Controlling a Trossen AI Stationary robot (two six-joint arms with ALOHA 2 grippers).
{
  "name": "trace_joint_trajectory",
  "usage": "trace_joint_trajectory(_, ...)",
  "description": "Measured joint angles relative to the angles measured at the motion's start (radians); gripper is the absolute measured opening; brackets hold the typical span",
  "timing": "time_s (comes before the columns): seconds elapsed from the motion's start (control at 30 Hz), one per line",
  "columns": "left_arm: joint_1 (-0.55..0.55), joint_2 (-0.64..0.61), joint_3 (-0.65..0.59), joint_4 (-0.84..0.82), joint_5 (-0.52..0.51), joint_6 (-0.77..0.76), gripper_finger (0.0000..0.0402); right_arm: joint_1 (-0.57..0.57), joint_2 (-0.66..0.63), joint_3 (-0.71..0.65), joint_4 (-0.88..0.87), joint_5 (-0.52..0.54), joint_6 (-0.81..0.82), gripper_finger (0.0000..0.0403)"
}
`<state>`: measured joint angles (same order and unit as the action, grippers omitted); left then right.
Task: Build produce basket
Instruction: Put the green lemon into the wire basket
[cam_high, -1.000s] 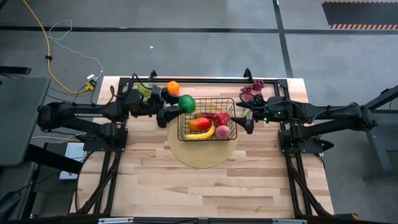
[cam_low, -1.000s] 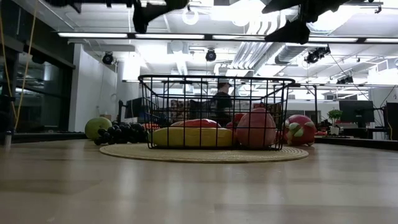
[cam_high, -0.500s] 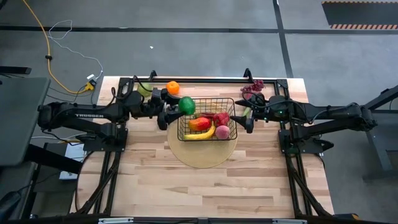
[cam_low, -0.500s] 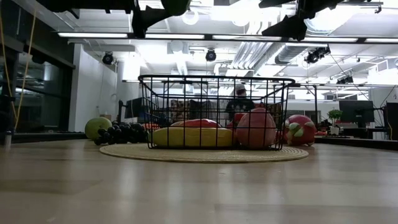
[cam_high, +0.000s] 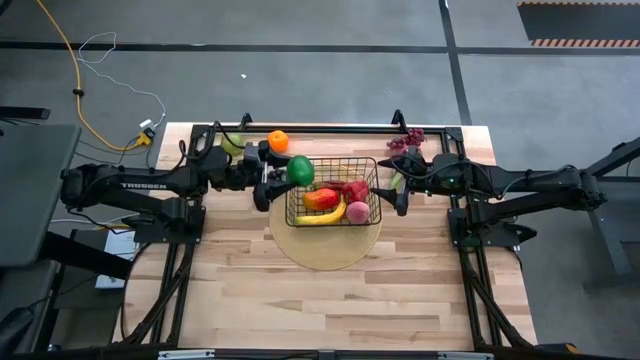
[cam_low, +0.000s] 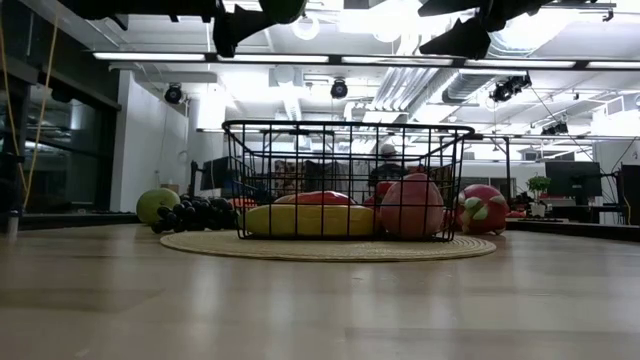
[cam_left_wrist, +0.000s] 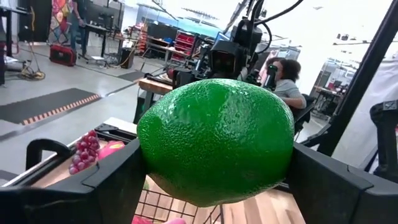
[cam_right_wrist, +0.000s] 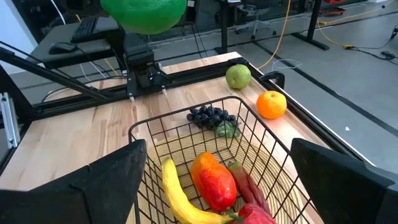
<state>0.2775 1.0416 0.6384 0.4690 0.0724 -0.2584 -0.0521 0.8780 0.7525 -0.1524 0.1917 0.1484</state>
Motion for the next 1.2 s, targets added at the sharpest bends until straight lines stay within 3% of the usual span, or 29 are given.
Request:
trace_joint_trajectory(0.23,-0.046,0.000,0.000,-0.001,-0.013,0.002,0.0326,0.000,0.000,0.000,0.000,0.000,0.000,0.0387)
trace_joint_trajectory(0.4,-0.120,0.021,0.000,-0.009,-0.149,0.075,0.0326,0.000,0.000,0.000,0.000,0.000,0.000,0.0387)
trace_joint_trajectory(0.53,-0.149,0.083,0.048,-0.074,-0.219,0.026,0.0326,0.000,0.000,0.000,0.000,0.000,0.000,0.0387)
trace_joint_trajectory(0.63,-0.142,0.160,0.156,-0.260,-0.219,-0.020,0.0326,0.000,0.000,0.000,0.000,0.000,0.000,0.0387)
trace_joint_trajectory(0.9,-0.073,0.448,0.509,-0.804,-0.262,0.075,0.0326,0.000,0.000,0.000,0.000,0.000,0.008,0.0387)
trace_joint_trajectory(1.2,-0.035,0.629,0.675,-1.156,-0.243,-0.020,0.0326,0.000,0.000,0.000,-0.001,0.000,0.035,0.0387)
